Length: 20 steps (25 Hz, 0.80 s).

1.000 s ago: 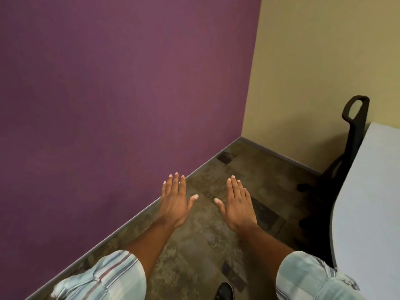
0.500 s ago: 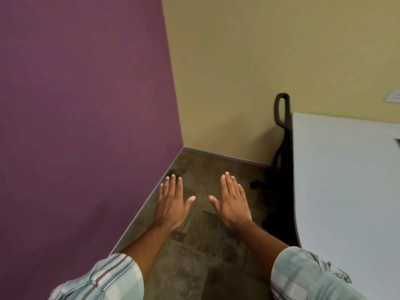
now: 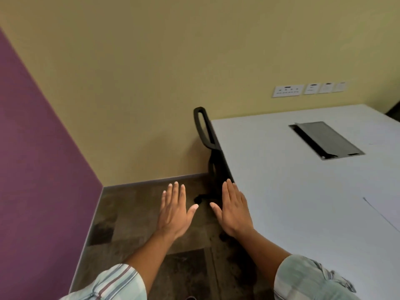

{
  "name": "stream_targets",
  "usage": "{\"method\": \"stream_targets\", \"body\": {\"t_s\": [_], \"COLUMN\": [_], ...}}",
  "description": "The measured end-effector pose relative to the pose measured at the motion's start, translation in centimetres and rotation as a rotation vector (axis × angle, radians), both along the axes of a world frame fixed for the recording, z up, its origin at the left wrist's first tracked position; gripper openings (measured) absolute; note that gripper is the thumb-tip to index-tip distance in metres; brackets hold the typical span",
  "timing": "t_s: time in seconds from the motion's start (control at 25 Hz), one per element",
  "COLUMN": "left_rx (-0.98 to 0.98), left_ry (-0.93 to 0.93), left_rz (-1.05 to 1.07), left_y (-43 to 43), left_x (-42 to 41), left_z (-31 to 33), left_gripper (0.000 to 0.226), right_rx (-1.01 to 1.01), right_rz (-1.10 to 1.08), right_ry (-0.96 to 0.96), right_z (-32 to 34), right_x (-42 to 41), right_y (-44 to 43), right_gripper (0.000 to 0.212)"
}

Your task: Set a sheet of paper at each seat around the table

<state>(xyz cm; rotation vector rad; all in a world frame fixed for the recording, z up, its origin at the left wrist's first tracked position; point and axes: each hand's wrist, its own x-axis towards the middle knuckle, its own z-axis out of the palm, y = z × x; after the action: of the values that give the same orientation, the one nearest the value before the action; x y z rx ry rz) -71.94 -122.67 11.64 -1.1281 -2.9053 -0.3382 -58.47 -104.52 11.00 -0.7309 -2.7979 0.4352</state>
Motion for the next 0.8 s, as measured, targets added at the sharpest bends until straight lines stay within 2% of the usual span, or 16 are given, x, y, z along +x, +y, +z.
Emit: {"method": "stream_targets", "body": {"t_s": [0.32, 0.52, 0.8], "left_rx": [-0.033, -0.066, -0.071], "left_ry": [-0.014, -0.023, -0.049], "left_rz": [-0.387, -0.576, -0.827], "left_y": [15.3, 24.6, 37.9], "left_x": [-5.4, -4.1, 2.2], "left_z": [0.1, -0.9, -3.5], "left_gripper": [0.089, 0.091, 0.094], "right_rx": [-0.067, -0.062, -0.118], "right_rz": [-0.351, -0.563, -0.837], "right_ry": [-0.012, -0.021, -0.003], "right_z": [-0.3, -1.9, -4.5], "right_x": [-0.5, 3.9, 13.7], "right_y": [8.9, 14.4, 22.3], "right_gripper": [0.092, 0.087, 0.088]}}
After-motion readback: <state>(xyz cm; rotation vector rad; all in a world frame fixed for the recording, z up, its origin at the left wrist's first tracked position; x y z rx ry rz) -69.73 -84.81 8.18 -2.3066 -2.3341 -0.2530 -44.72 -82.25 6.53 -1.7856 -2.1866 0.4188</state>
